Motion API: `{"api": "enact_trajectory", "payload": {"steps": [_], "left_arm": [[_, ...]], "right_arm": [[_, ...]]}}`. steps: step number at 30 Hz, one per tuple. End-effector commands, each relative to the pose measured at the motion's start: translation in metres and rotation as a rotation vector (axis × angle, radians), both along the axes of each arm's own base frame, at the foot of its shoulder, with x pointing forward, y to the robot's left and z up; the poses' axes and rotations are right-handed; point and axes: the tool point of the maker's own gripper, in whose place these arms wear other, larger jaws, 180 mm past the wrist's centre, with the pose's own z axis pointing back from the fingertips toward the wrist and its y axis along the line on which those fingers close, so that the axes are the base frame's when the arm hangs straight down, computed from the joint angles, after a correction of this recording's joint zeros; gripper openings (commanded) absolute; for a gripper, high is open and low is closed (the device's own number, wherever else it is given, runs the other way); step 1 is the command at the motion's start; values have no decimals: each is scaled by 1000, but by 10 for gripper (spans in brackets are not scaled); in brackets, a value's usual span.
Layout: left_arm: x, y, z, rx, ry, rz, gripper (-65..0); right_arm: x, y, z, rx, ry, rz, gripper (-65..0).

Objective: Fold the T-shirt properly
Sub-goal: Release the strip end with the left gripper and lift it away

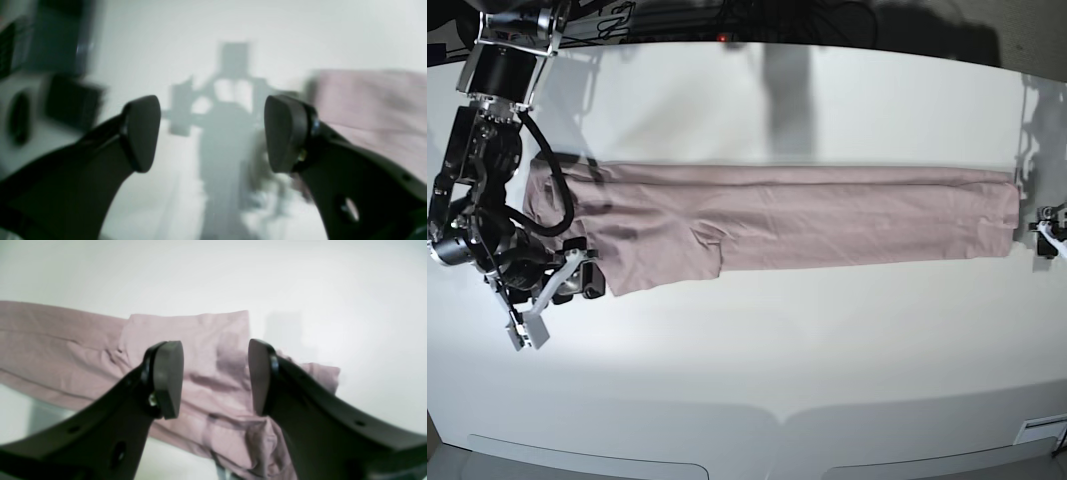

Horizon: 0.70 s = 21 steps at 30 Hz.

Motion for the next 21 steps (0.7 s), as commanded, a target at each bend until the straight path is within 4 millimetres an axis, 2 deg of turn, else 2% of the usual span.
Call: {"api": "enact_trajectory", "payload": {"steps": [1, 5, 7, 9, 12, 15, 17, 21], "left_arm": [[10, 0, 18, -11, -42, -41, -193], [5, -42, 11, -216, 5, -214, -193], [2, -54, 8, -301, 16, -250, -193], [1, -47, 5, -292, 23, -230, -193], [-2, -23, 2, -134, 61, -218, -193], [-3, -7, 4, -1, 85, -222, -193], [-1, -1, 8, 58, 76, -228, -193], [-1, -1, 9, 64, 85, -228, -193]], "right_arm": [[8, -1, 18, 3, -55, 8, -331], [7, -1, 17, 0, -47, 8, -331], [6, -2, 15, -6, -32, 8, -331], [3, -3, 12, -12, -16, 9, -331], [3, -3, 12, -14, -10, 9, -331], [3, -3, 12, -13, -10, 10, -331], [3, -3, 12, -13, -11, 9, -331], [3, -3, 12, -14, -10, 9, -331]]}}
